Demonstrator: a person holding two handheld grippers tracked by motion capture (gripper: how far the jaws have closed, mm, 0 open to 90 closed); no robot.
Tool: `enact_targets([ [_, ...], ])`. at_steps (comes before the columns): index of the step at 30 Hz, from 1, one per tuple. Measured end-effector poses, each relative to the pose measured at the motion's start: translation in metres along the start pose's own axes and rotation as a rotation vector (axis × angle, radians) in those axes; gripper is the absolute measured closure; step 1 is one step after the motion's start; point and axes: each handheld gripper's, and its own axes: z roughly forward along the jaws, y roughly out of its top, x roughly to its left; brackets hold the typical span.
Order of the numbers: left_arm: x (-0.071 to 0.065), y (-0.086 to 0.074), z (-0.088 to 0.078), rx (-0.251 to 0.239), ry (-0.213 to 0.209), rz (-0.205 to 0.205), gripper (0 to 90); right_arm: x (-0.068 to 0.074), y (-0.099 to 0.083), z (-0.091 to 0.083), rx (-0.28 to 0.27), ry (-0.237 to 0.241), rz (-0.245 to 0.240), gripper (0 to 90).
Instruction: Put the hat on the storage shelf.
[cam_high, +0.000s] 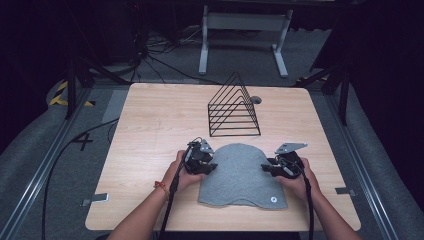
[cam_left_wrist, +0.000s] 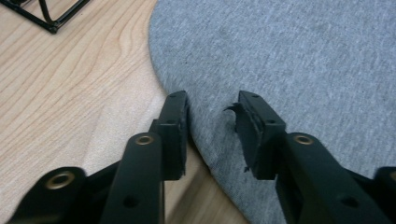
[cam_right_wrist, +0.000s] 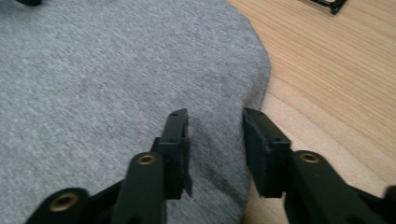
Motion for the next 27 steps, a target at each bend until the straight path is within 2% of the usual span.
enact_targets([
  [3, 0.0, 0.0, -0.001, 0.004, -0.012, 0.0, 69.8, 0.0, -0.001, 0.0, -0.004, 0.027, 0.011, 77.0],
  [5, -0.001, -0.001, -0.002, 0.012, -0.023, -0.005, 75.5, 0.001, -0.003, 0.0, -0.017, 0.052, -0.004, 82.7],
  [6, -0.001, -0.001, -0.002, 0.014, -0.035, 0.01, 78.7, 0.002, -0.003, 0.0, -0.02, 0.054, -0.011, 83.5],
  [9, -0.001, -0.003, -0.002, 0.004, -0.044, 0.014, 83.0, 0.002, -0.004, -0.001, -0.021, 0.066, -0.017, 84.0],
  [14, -0.008, 0.0, -0.005, 0.017, -0.006, 0.048, 84.1, 0.004, -0.005, -0.006, -0.038, 0.075, -0.045, 84.3],
  [19, -0.013, 0.008, -0.022, -0.036, 0.012, 0.095, 84.9, 0.005, 0.002, -0.027, -0.105, 0.067, -0.083, 84.2],
  [22, -0.013, 0.017, -0.037, -0.096, 0.017, 0.097, 85.0, 0.008, 0.01, -0.044, -0.156, 0.054, -0.099, 84.3],
  [24, -0.014, 0.02, -0.042, -0.107, 0.017, 0.098, 85.0, 0.008, 0.013, -0.049, -0.171, 0.047, -0.104, 84.3],
  [25, -0.014, 0.027, -0.05, -0.13, 0.024, 0.109, 85.0, 0.01, 0.018, -0.059, -0.194, 0.034, -0.12, 84.2],
  [27, -0.014, 0.035, -0.058, -0.16, 0.039, 0.116, 85.0, 0.01, 0.022, -0.067, -0.212, 0.025, -0.126, 84.3],
])
